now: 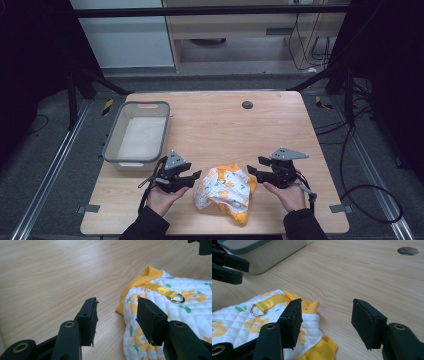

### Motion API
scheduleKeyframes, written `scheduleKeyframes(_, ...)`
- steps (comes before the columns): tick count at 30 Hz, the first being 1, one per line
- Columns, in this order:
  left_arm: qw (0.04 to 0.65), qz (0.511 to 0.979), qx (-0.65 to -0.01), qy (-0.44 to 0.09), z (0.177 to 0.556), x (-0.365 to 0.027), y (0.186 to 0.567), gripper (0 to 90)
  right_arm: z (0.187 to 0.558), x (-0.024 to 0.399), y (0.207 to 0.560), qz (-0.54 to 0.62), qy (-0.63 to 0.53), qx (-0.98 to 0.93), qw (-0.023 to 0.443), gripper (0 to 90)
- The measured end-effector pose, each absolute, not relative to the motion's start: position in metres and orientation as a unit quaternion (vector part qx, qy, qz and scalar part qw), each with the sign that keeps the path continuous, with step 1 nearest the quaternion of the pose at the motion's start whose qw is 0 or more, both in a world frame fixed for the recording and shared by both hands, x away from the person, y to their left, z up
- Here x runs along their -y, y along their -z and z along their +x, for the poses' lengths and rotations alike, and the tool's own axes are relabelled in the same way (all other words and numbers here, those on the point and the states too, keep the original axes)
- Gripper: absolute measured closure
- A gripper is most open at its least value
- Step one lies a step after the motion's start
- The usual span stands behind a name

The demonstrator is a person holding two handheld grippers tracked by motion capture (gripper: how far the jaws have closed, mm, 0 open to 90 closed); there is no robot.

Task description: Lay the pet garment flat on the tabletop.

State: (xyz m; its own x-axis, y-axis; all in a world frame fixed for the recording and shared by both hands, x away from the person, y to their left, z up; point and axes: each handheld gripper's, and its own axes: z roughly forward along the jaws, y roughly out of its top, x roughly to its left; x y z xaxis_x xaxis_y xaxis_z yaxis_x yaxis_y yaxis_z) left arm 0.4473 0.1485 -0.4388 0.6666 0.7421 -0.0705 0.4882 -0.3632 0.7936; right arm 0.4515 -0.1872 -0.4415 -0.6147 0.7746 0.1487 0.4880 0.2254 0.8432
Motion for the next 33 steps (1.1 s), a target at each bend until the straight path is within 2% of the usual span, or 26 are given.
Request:
scheduleKeyframes(17, 0.398, 0.831, -0.373, -0.112, 0.448, -0.130, 0.459, 44.6, 0.454, 0.172, 0.465, 0.396, -0.433, -0.799, 0.133, 43.1)
scheduleKeyframes(29, 0.380, 0.843, -0.368, -0.093, 0.449, -0.122, 0.477, 45.7, 0.455, 0.158, 0.482, 0.379, -0.397, -0.828, 0.114, 48.4)
scheduleKeyframes(33, 0.377, 0.846, -0.368, -0.089, 0.448, -0.119, 0.481, 49.1, 0.454, 0.157, 0.483, 0.376, -0.391, -0.832, 0.119, 54.7)
